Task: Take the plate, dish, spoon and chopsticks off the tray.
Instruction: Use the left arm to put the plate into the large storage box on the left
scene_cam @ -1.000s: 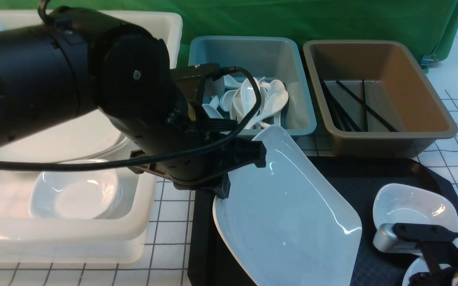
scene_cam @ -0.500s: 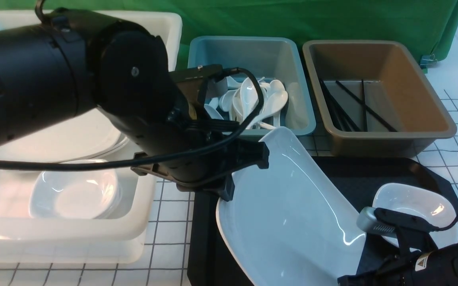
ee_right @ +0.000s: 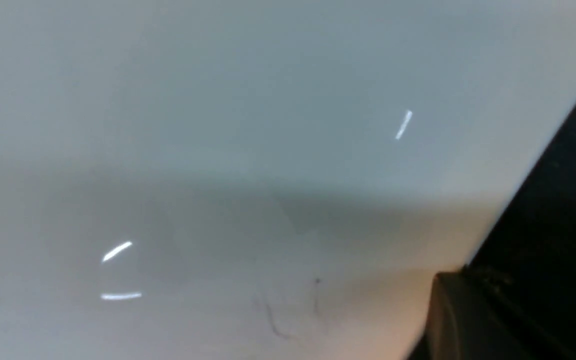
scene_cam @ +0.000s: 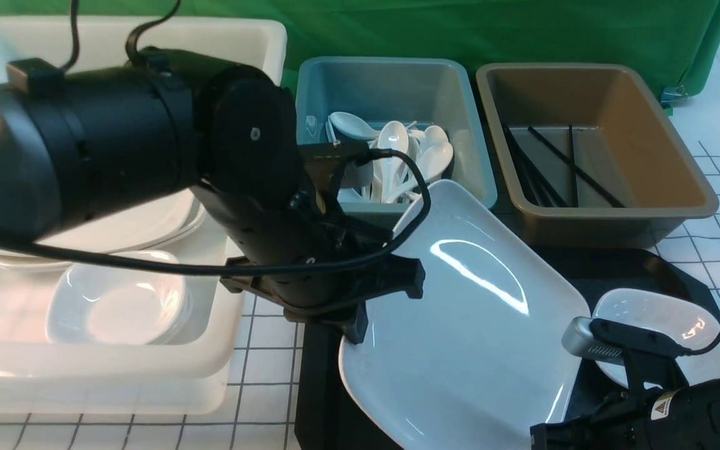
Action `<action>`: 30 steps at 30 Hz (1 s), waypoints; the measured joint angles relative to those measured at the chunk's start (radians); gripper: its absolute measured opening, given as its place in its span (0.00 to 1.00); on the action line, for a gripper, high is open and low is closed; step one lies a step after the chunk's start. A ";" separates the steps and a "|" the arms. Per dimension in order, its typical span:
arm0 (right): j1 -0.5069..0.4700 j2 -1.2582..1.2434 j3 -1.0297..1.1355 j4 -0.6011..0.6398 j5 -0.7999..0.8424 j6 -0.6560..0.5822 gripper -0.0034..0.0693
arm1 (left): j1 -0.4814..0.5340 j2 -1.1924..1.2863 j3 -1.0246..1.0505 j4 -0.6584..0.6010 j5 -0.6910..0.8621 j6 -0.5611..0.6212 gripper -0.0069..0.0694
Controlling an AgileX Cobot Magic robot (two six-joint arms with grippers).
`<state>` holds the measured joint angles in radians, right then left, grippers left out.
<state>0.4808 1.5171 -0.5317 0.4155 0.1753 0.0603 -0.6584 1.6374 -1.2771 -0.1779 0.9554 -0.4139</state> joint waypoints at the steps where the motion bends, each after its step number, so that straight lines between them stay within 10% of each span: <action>1: 0.000 0.000 0.000 0.000 -0.001 0.000 0.09 | 0.000 0.001 0.000 -0.010 -0.007 0.002 0.11; 13: 0.000 0.002 0.000 0.000 -0.006 0.000 0.09 | -0.002 0.045 0.000 -0.085 -0.045 0.041 0.35; 19: 0.000 0.003 0.000 0.000 -0.009 0.000 0.09 | -0.002 0.046 0.000 -0.095 -0.053 0.075 0.14; 30: 0.000 -0.042 0.007 -0.009 0.042 -0.022 0.09 | -0.003 -0.044 0.004 -0.076 -0.069 0.086 0.11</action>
<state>0.4808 1.4752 -0.5250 0.4069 0.2176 0.0378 -0.6615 1.5930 -1.2731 -0.2542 0.8866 -0.3282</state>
